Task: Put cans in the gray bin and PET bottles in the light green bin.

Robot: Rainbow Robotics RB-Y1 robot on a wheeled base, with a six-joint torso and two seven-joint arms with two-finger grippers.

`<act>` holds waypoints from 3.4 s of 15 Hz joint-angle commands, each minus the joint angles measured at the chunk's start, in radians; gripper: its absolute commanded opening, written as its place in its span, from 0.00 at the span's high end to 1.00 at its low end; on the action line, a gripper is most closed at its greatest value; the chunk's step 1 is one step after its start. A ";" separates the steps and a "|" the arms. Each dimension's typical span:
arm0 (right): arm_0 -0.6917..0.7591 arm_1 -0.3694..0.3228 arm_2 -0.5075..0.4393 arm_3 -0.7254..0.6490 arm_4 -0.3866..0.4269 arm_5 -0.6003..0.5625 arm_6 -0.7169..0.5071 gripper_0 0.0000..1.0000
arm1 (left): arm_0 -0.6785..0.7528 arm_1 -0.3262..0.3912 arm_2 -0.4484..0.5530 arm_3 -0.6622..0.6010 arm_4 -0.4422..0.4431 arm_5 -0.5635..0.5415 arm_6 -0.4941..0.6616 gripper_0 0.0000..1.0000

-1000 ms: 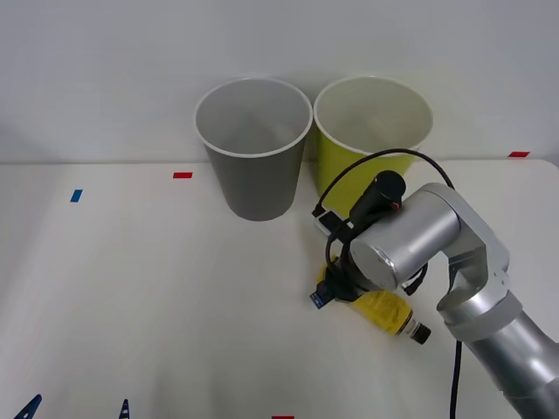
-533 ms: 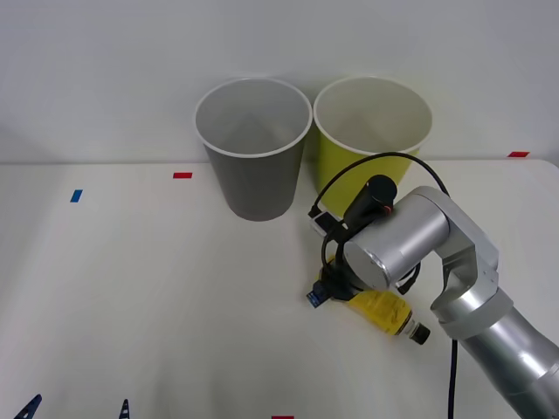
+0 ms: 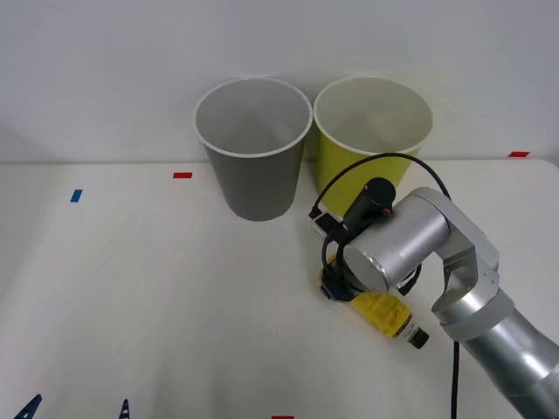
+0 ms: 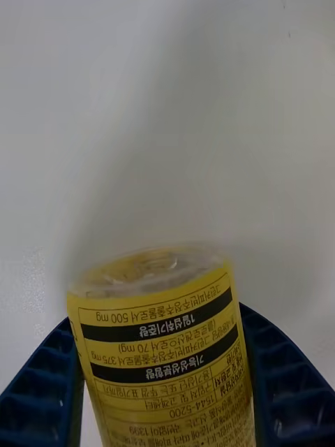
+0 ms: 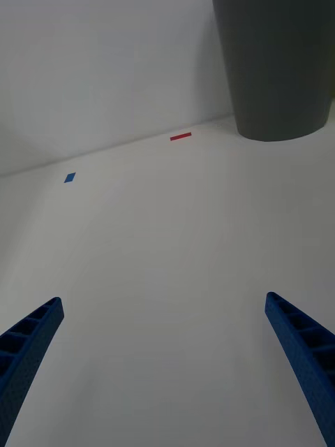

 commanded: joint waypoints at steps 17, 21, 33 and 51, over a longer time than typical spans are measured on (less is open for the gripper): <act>0.241 0.056 -0.159 -0.435 -0.006 -0.004 0.006 1.00 | 0.000 0.000 0.000 0.000 0.000 0.000 0.000 0.01; 0.278 0.102 -0.196 -0.558 0.018 -0.019 -0.003 1.00 | 0.000 0.000 0.000 0.000 0.000 0.000 0.000 0.01; 0.261 0.209 -0.226 -0.678 0.112 -0.101 -0.040 1.00 | 0.000 0.000 0.000 0.000 0.000 0.000 0.000 0.00; 0.011 0.287 -0.331 -0.731 0.161 -0.151 -0.165 1.00 | 0.000 0.000 0.000 0.000 0.000 0.000 0.000 0.01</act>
